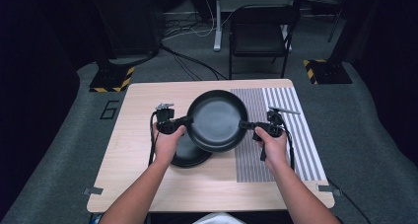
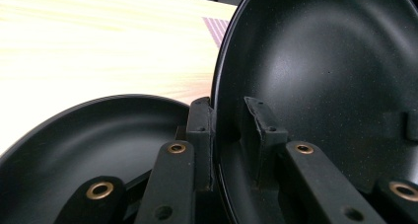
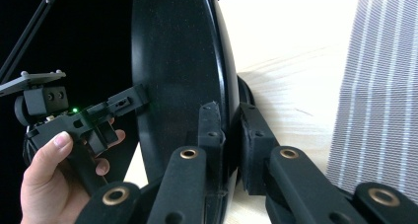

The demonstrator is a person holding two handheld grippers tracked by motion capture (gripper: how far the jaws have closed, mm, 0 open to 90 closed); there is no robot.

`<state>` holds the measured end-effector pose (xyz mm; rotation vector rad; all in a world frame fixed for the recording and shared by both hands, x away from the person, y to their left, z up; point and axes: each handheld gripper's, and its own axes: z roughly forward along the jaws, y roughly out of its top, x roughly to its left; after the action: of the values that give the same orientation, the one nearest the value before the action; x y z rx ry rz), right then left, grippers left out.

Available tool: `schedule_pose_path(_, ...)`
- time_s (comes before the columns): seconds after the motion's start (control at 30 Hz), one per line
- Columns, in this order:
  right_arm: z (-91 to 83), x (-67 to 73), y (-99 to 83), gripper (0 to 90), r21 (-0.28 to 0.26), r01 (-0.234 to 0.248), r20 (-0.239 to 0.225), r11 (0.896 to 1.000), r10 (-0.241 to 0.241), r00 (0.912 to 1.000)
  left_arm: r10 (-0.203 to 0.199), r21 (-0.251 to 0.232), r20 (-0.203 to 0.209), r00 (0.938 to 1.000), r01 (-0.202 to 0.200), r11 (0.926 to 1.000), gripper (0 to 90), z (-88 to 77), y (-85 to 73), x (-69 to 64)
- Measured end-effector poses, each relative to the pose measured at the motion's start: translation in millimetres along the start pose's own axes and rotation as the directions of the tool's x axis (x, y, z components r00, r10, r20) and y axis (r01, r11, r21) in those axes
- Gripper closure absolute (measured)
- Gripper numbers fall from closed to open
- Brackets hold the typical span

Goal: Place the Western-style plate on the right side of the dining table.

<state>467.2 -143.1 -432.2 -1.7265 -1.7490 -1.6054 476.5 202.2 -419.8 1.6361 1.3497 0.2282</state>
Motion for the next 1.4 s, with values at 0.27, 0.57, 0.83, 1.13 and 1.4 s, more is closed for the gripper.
schedule_pose_path(0.27,-17.3,-7.8,-4.2,81.4,-0.022,-0.012,0.02,1.0,0.012,0.9997,0.017,0.023,0.014,0.9998,-0.017,0.9996,73.2,12.9,-1.3,-12.6)
schedule_pose_path(0.57,-31.9,-14.0,-4.1,81.2,-0.045,-0.024,0.019,0.999,0.025,0.9995,0.032,0.025,0.035,0.9989,-0.033,0.9991,73.2,20.9,1.2,-24.7)
schedule_pose_path(0.83,-41.8,-15.0,-3.2,81.1,-0.068,-0.029,0.016,0.997,0.03,0.9994,0.045,0.022,0.045,0.9979,-0.046,0.9987,73.3,23.6,5.6,-32.7)
schedule_pose_path(1.13,-53.0,-16.5,-4.1,80.9,-0.096,-0.036,0.022,0.995,0.038,0.999,0.06,0.029,0.07,0.9957,-0.063,0.9976,73.5,29.4,9.6,-42.4)
schedule_pose_path(1.4,-67.6,-19.9,-5.2,80.9,-0.121,-0.047,0.032,0.992,0.051,0.9982,0.077,0.037,0.099,0.9921,-0.081,0.996,73.6,36.8,12.5,-53.9)
